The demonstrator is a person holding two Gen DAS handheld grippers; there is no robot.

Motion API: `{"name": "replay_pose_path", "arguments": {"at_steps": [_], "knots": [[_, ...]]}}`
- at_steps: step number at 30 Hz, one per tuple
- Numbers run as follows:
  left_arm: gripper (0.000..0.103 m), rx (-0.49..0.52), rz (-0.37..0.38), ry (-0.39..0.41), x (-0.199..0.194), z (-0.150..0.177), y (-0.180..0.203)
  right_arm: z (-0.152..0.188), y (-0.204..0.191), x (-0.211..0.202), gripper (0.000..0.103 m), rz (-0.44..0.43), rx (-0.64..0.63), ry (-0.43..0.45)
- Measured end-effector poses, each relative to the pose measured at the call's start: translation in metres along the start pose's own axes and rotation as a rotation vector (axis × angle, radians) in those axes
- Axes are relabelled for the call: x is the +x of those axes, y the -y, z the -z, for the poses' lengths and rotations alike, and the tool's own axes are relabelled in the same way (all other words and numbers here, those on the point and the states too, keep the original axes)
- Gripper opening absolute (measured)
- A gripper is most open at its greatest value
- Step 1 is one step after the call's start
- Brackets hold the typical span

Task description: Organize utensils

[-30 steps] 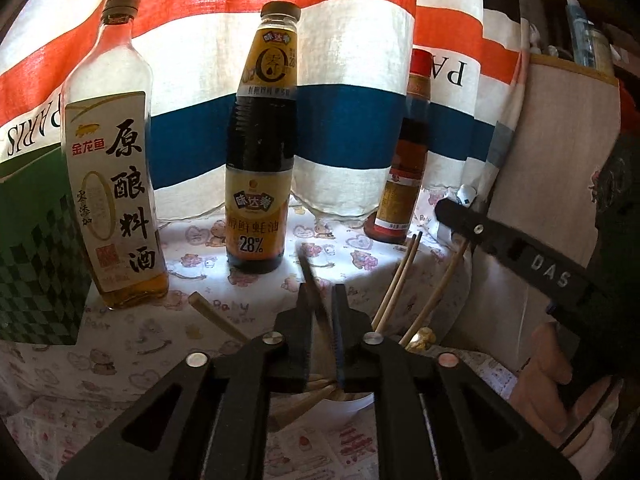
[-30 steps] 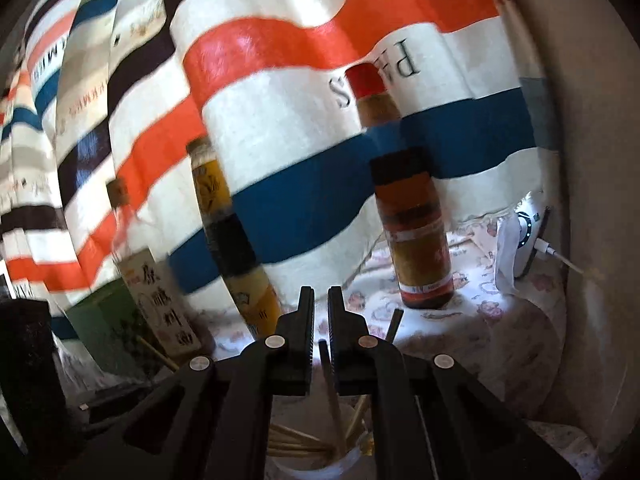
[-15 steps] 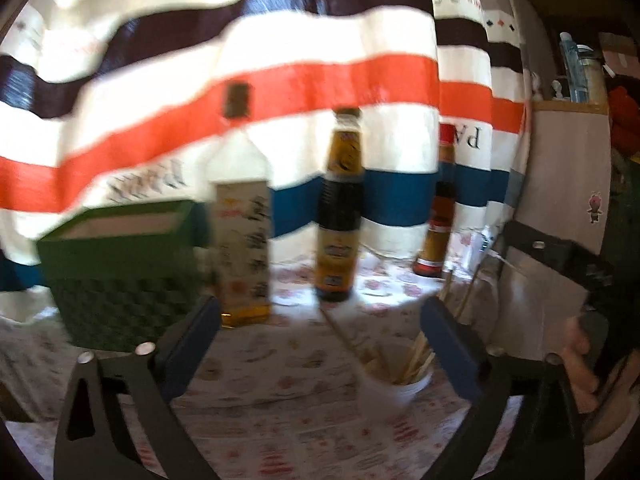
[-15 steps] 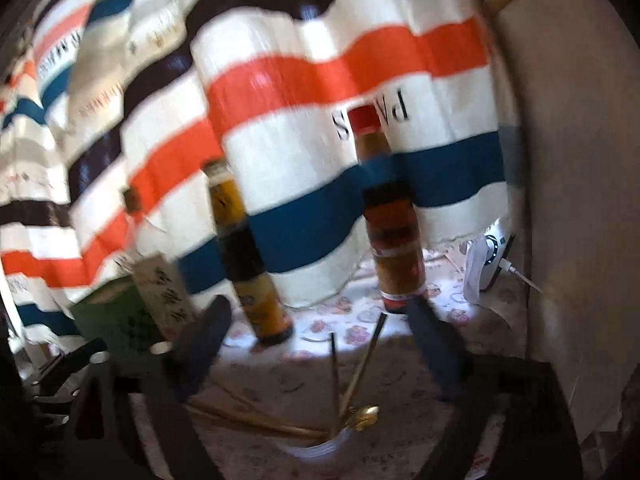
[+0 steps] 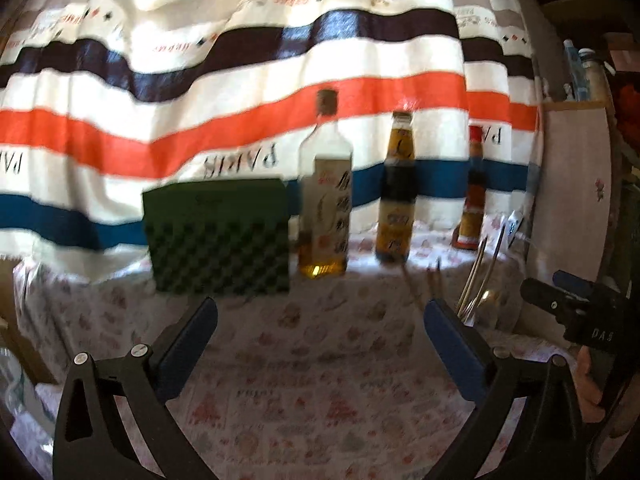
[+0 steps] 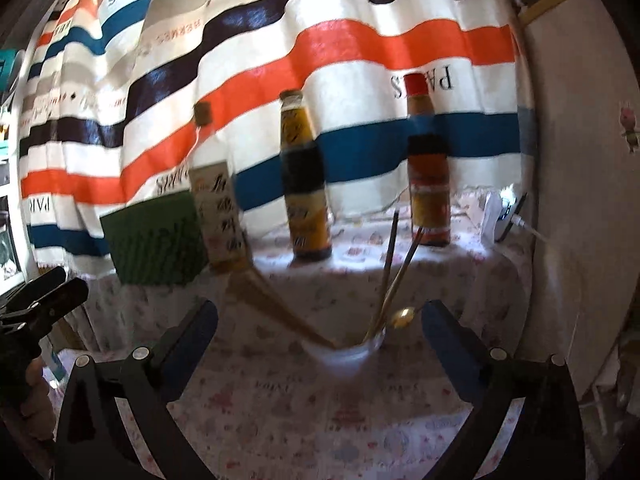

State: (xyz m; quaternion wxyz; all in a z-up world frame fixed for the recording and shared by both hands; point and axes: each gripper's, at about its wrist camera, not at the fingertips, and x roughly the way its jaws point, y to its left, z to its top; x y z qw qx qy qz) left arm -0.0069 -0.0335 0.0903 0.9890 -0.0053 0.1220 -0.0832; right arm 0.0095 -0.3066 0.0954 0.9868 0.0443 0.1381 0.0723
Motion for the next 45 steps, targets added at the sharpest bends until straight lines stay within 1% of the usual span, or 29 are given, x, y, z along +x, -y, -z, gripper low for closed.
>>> {"name": "replay_pose_path", "arguments": {"at_steps": [6, 8, 10, 11, 13, 16, 19, 22, 25, 26, 28, 30, 31, 34, 40, 45], "knots": [[0.102, -0.035, -0.038, -0.060, 0.018, 0.046, -0.018, 0.034, -0.005, 0.013, 0.103, 0.000, -0.009, -0.011], [0.102, -0.054, -0.038, -0.092, 0.026, 0.061, -0.024, 0.045, -0.004, 0.020, 0.103, 0.011, 0.002, -0.018], [0.102, -0.055, -0.044, -0.125, 0.033, 0.072, -0.028, 0.058, 0.000, 0.028, 0.103, 0.045, 0.023, -0.037], [0.102, -0.045, -0.048, -0.132, 0.035, 0.074, -0.028, 0.062, 0.001, 0.030, 0.103, 0.053, 0.029, -0.043], [0.102, -0.025, -0.069, -0.114, 0.034, 0.079, -0.027, 0.069, 0.001, 0.034, 0.103, 0.070, 0.001, -0.052], [0.102, -0.026, -0.088, -0.116, 0.035, 0.081, -0.026, 0.071, -0.003, 0.035, 0.103, 0.089, -0.044, -0.038], [0.102, -0.048, -0.096, -0.108, 0.033, 0.081, -0.031, 0.078, -0.009, 0.032, 0.103, 0.094, -0.093, -0.012], [0.102, -0.047, -0.144, -0.112, 0.035, 0.080, -0.032, 0.078, -0.014, 0.033, 0.103, 0.091, -0.123, -0.018], [0.102, -0.023, -0.144, -0.143, 0.041, 0.082, -0.028, 0.078, -0.014, 0.035, 0.103, 0.108, -0.111, -0.025], [0.102, -0.008, -0.149, -0.150, 0.043, 0.082, -0.025, 0.078, -0.014, 0.035, 0.103, 0.125, -0.107, -0.028], [0.102, 0.031, -0.157, -0.164, 0.046, 0.084, -0.018, 0.079, -0.015, 0.035, 0.103, 0.124, -0.111, -0.030], [0.102, 0.073, -0.152, -0.173, 0.048, 0.085, -0.009, 0.078, -0.015, 0.036, 0.103, 0.119, -0.118, -0.029], [0.103, 0.080, -0.138, -0.161, 0.046, 0.086, -0.007, 0.079, -0.016, 0.036, 0.103, 0.119, -0.119, -0.029], [0.103, 0.106, -0.141, -0.143, 0.042, 0.086, -0.001, 0.079, -0.016, 0.035, 0.103, 0.124, -0.111, -0.028], [0.103, 0.082, -0.150, -0.155, 0.044, 0.085, -0.006, 0.078, -0.016, 0.034, 0.103, 0.124, -0.110, -0.024], [0.103, 0.071, -0.128, -0.170, 0.047, 0.086, -0.008, 0.078, -0.014, 0.034, 0.103, 0.126, -0.106, -0.022]]}}
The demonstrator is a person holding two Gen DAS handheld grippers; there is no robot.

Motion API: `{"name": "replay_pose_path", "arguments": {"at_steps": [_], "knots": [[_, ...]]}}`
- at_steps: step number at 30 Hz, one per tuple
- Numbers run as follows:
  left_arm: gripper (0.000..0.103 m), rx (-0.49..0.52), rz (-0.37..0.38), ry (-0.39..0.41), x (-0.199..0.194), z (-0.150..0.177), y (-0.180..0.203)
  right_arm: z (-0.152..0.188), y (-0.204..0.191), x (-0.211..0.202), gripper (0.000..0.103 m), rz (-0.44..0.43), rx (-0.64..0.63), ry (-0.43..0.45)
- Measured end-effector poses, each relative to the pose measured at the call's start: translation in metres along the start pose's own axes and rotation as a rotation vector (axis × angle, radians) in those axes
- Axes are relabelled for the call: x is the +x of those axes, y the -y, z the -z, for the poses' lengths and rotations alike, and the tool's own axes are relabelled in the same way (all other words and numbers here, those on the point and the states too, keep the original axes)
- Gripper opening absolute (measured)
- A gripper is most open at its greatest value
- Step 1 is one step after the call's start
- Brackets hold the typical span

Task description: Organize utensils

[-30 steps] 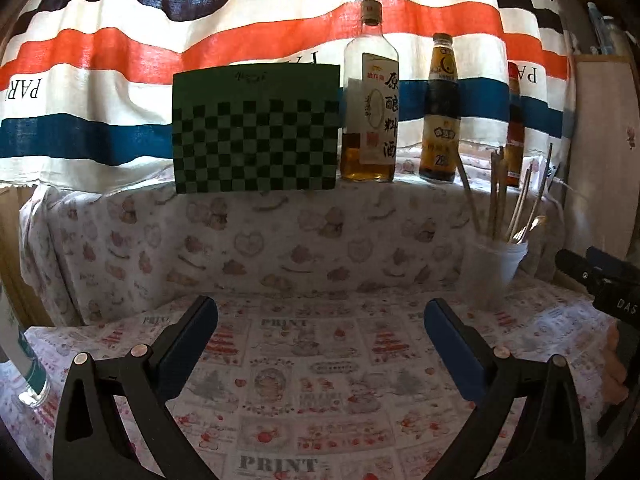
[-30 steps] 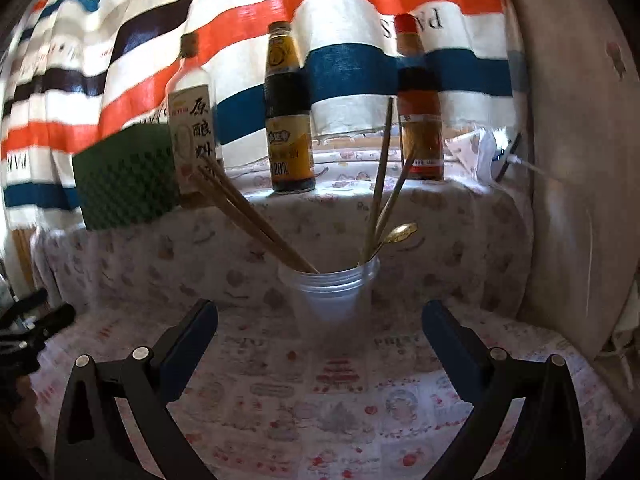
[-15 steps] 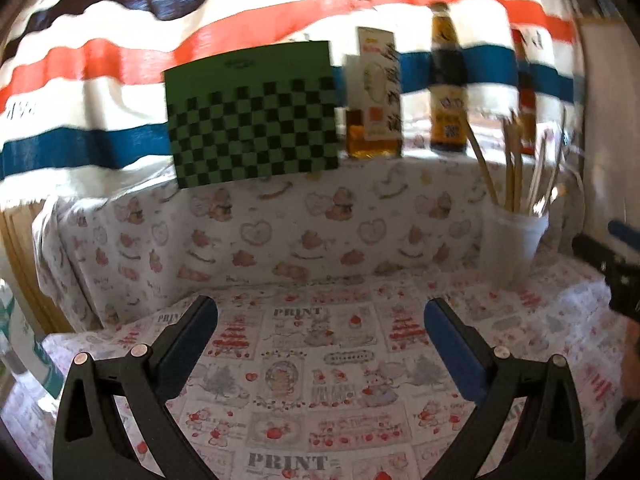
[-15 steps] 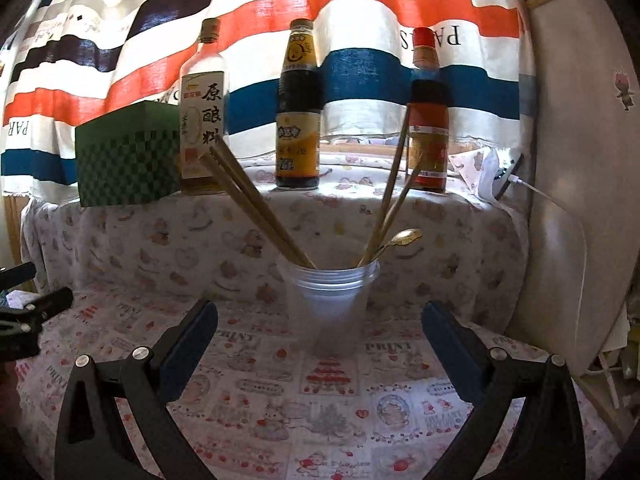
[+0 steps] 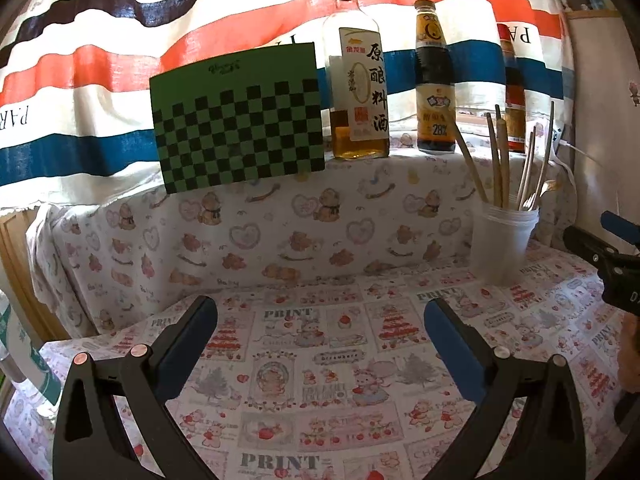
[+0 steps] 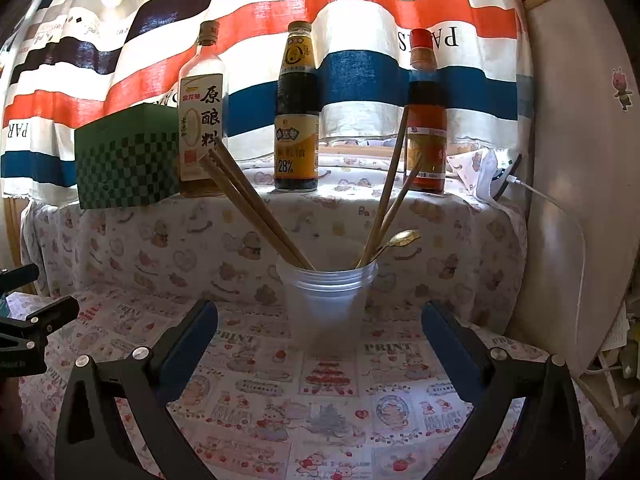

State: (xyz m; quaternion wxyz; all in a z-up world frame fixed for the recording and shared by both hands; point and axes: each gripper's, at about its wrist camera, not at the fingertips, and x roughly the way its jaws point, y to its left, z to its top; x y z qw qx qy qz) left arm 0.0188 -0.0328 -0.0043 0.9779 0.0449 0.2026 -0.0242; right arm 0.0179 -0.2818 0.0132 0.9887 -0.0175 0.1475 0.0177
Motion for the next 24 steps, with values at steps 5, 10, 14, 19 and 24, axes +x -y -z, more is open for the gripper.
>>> {"name": "replay_pose_path", "arguments": {"at_steps": [5, 10, 14, 19, 24], "knots": [[0.103, -0.021, 0.009, -0.018, 0.003, 0.000, -0.003, 0.000, 0.000, 0.000, 0.103, 0.000, 0.000, -0.001], [0.103, -0.026, 0.009, -0.023, 0.004, 0.000, -0.004, 0.000, 0.000, 0.000, 0.103, 0.000, 0.000, -0.001], [0.103, -0.057, 0.009, -0.023, 0.004, 0.000, -0.007, 0.000, 0.000, 0.000, 0.103, 0.000, -0.001, -0.002], [0.103, -0.103, 0.003, -0.033, 0.006, 0.002, -0.015, 0.000, 0.000, 0.000, 0.103, -0.001, -0.002, -0.002], [0.103, -0.138, 0.006, -0.047, 0.009, 0.003, -0.022, 0.000, 0.000, 0.001, 0.103, -0.005, -0.005, -0.004]]}}
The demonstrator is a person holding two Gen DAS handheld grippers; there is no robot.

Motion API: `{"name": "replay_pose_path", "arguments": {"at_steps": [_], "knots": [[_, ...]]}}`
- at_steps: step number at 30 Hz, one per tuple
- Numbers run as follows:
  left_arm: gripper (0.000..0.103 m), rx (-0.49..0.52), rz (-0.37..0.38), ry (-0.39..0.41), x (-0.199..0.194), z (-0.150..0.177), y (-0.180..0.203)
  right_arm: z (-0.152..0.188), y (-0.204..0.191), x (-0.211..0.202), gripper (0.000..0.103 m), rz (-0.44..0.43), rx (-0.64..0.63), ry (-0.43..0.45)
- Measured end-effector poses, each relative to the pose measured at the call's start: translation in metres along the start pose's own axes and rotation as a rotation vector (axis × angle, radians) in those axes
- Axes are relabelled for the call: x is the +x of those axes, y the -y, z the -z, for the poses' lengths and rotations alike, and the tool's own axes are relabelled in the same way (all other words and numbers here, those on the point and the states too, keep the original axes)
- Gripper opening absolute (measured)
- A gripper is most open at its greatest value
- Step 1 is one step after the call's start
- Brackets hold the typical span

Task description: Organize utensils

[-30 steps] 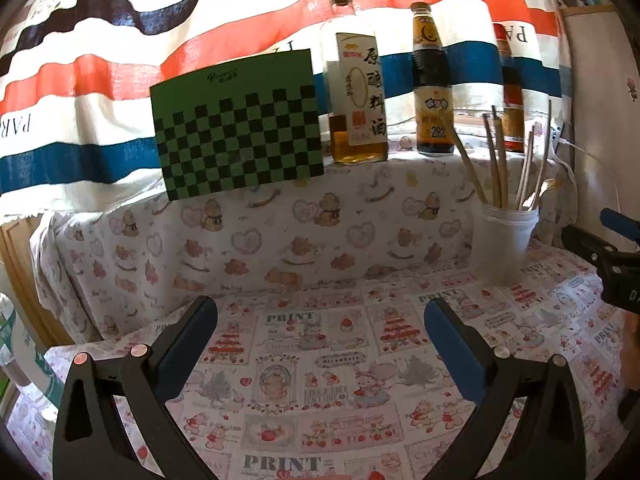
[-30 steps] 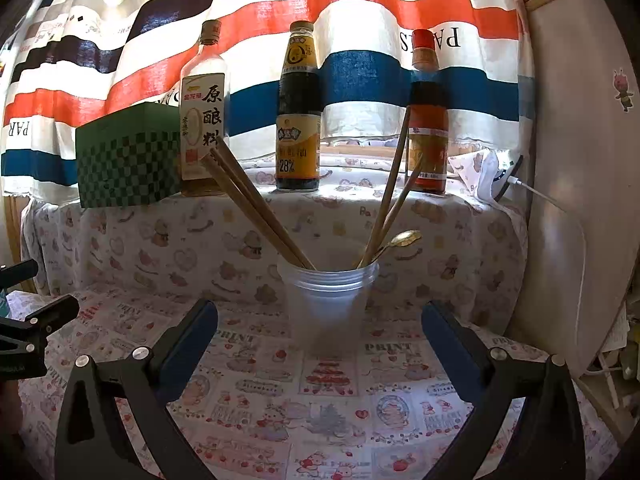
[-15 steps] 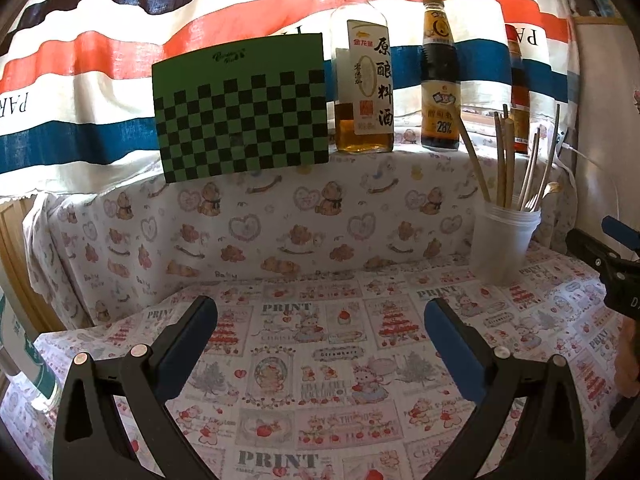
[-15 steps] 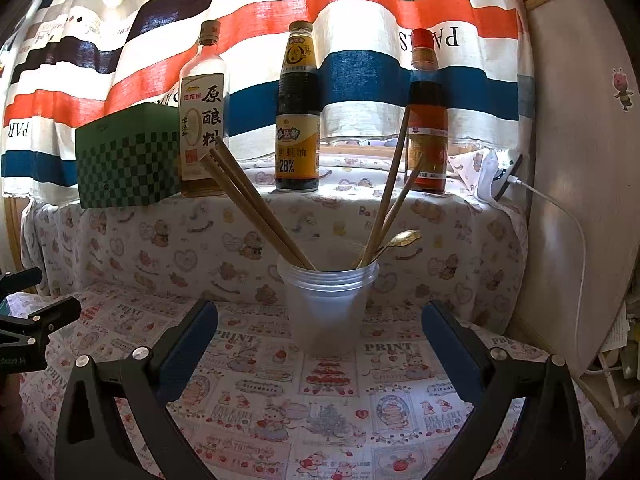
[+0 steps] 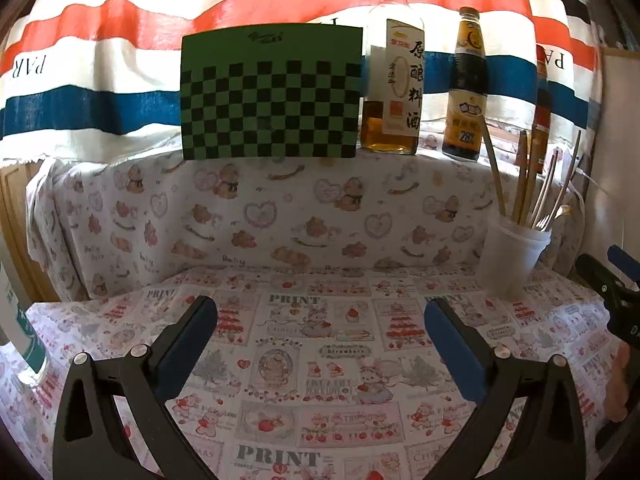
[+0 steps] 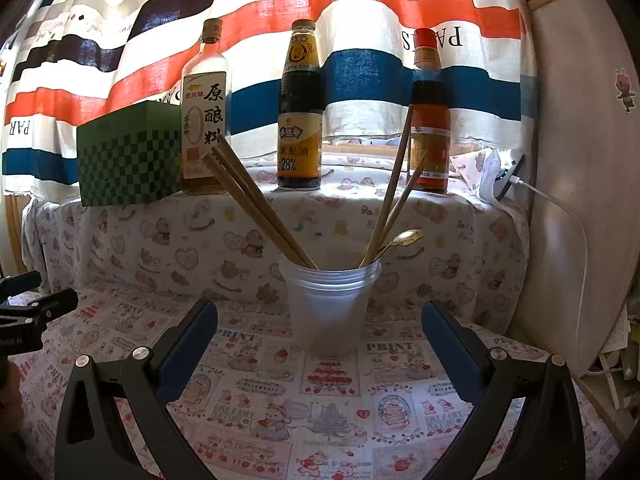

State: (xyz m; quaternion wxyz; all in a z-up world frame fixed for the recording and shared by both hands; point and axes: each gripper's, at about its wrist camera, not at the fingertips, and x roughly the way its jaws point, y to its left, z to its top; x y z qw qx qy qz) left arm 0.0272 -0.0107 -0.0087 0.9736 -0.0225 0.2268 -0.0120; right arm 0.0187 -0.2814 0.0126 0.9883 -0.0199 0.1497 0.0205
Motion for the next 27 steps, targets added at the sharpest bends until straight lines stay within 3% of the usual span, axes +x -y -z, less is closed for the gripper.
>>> {"name": "replay_pose_path", "arguments": {"at_steps": [12, 27], "knots": [[0.103, 0.082, -0.029, 0.019, -0.003, 0.000, 0.017, 0.000, -0.001, 0.001, 0.103, -0.001, -0.002, -0.003], [0.103, 0.040, -0.046, 0.131, -0.025, 0.001, 0.009, 0.000, 0.001, 0.000, 0.103, 0.004, 0.003, -0.006]]}}
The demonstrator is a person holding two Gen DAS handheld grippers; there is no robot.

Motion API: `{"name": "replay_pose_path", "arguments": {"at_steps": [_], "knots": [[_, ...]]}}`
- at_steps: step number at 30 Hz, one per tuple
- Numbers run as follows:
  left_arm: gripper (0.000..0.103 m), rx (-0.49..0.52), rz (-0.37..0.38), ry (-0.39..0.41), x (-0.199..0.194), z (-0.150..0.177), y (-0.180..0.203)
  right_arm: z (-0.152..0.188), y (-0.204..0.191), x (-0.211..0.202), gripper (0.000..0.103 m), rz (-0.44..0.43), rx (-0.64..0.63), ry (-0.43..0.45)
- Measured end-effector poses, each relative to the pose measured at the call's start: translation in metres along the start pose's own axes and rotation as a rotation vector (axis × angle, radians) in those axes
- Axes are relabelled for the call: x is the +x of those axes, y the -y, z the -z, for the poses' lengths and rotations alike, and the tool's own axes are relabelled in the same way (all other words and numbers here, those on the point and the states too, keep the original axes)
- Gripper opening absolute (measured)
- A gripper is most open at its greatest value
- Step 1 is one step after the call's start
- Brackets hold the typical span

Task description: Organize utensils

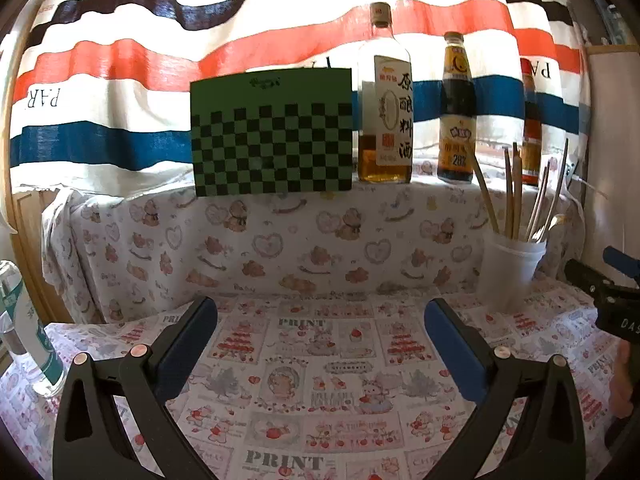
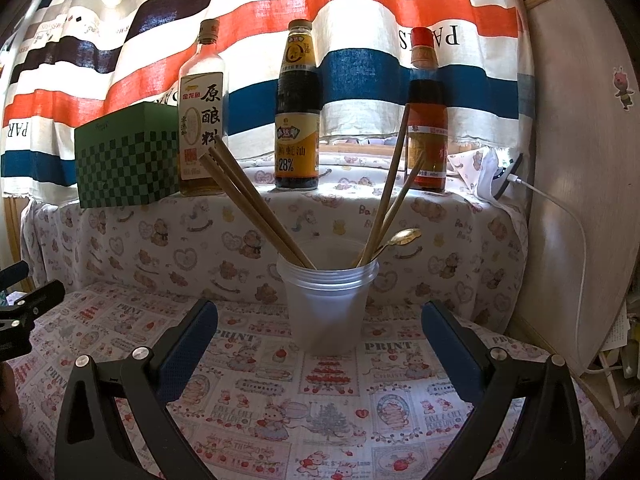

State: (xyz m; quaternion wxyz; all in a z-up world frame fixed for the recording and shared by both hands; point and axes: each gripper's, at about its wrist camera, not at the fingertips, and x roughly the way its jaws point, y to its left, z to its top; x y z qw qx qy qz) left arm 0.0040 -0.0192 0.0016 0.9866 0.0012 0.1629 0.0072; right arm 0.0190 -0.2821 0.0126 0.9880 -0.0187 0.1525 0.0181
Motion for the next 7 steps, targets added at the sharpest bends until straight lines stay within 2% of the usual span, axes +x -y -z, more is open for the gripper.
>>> {"name": "replay_pose_path", "arguments": {"at_steps": [7], "knots": [[0.103, -0.010, -0.016, 0.012, -0.0026, -0.0003, -0.0016, 0.0000, 0.0008, -0.0013, 0.103, -0.002, 0.000, 0.005]]}}
